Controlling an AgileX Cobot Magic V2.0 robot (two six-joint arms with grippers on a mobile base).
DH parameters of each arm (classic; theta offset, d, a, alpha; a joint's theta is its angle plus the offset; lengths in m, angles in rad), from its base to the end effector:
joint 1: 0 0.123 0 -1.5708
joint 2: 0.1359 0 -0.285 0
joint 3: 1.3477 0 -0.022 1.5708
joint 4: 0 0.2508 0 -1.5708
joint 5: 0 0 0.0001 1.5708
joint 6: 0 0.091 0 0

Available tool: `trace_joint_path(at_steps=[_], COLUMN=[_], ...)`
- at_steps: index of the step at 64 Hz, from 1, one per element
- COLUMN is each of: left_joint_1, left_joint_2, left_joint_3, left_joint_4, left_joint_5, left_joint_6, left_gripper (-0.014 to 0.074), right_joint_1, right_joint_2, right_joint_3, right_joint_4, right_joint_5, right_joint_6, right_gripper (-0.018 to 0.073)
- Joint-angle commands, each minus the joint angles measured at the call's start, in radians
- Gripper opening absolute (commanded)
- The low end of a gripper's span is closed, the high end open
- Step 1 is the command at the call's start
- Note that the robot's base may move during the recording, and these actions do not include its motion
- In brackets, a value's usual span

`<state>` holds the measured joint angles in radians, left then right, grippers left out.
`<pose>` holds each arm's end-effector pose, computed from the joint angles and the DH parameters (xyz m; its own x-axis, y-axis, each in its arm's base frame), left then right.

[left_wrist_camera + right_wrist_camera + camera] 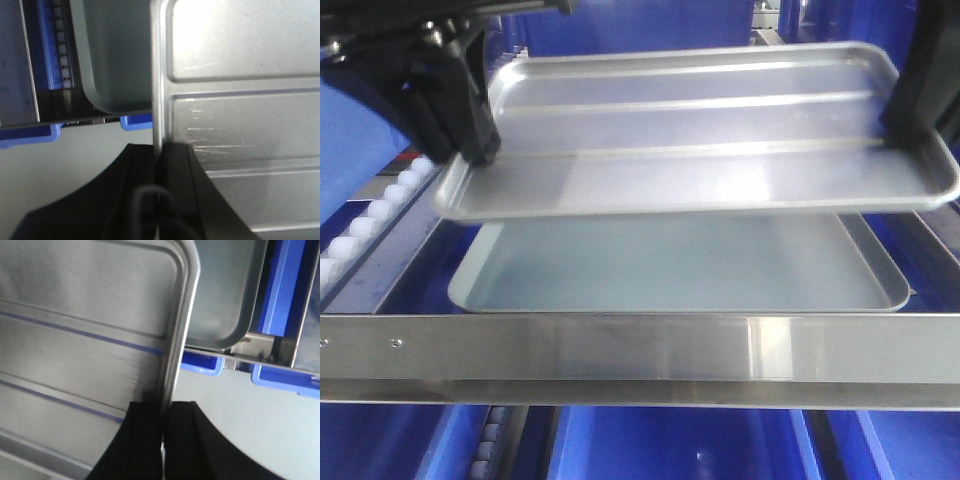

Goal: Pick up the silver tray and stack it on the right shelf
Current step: 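Move the held tray over the larger silver tray and lower it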

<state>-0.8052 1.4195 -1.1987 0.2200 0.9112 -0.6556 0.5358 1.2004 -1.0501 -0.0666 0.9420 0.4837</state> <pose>0.2143 -0.2003 0.3193 -0.8388 0.1671 -0.5182 0.2680 0.9552 -0.1257 0.2039 0.1153 0.3296 -0.8635 -0.0133 -0.5042 -0.1259 0.9737 0.1899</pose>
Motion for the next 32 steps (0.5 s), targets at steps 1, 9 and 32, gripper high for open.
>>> trace_joint_path(at_steps=[1, 9, 32], left_joint_1=[0.036, 0.108, 0.179], left_joint_2=[-0.015, 0.035, 0.265], left_joint_3=[-0.081, -0.171, -0.266], left_joint_4=[0.032, -0.029, -0.125], left_joint_5=[-0.057, -0.059, -0.132], left_joint_6=[0.087, 0.176, 0.261], left_gripper=[-0.0093, -0.0093, -0.0093], right_joint_1=[-0.010, -0.038, -0.152], right_joint_2=[-0.015, 0.035, 0.301], right_joint_3=[-0.090, -0.180, -0.291], right_joint_4=[-0.024, -0.034, -0.140], right_joint_5=[-0.069, -0.068, -0.100], right_joint_6=[-0.019, -0.019, -0.047], right_gripper=[0.0056, 0.0056, 0.0056])
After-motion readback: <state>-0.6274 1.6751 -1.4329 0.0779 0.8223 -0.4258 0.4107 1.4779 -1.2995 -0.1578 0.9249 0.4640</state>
